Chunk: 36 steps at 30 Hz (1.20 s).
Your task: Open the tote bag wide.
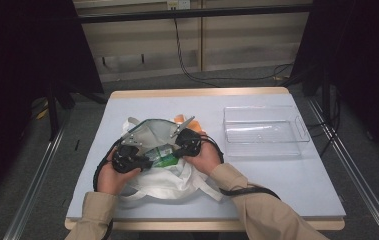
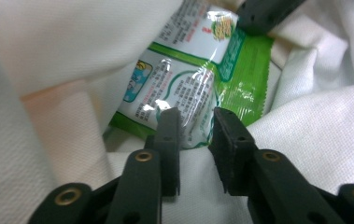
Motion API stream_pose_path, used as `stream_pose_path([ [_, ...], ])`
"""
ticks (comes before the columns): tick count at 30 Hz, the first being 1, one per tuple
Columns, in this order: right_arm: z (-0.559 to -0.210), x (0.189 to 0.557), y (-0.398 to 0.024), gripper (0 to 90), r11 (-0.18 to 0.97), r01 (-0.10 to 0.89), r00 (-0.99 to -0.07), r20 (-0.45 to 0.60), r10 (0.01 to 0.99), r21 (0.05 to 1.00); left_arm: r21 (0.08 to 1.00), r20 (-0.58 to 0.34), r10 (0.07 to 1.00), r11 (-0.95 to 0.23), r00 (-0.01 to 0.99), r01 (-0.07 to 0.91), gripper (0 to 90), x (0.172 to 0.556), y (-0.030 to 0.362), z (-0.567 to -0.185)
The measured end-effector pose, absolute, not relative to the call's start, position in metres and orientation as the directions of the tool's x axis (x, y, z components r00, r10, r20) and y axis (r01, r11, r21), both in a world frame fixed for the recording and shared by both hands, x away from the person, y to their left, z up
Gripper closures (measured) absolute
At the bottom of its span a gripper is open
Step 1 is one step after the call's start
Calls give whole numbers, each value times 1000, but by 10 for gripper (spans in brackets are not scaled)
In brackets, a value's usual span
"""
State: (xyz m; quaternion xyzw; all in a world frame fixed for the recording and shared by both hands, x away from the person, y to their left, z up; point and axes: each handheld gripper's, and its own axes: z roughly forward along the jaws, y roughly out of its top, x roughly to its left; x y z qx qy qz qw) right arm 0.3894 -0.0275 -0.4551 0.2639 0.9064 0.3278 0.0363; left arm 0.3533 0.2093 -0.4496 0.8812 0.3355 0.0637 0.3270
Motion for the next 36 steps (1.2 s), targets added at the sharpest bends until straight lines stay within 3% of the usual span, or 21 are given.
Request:
stream_pose_path([
  [4, -448, 391, -30, 900, 627, 463, -853, 123, 507, 627, 622, -80, 631, -574, 772, 533, 559, 352, 208, -448],
  [7, -445, 390, -31, 900, 620, 457, -856, 127, 501, 637, 636, -78, 652, -550, 754, 541, 408, 353, 207, -449],
  [21, -428, 389, -35, 900, 543, 492, -834, 190, 518, 681, 652, -56, 632, -563, 773, 508, 332, 352, 200, -446],
  [26, -427, 389, -35, 900, 538, 494, -838, 207, 505, 683, 644, -21, 629, -586, 777, 491, 387, 352, 196, -448],
  [34, -420, 384, -32, 900, 541, 478, -845, 194, 498, 692, 659, 2, 628, -586, 778, 472, 611, 353, 195, -446],
  [36, -419, 385, -34, 900, 536, 476, -846, 196, 497, 697, 661, -8, 631, -579, 776, 478, 617, 352, 195, -443],
])
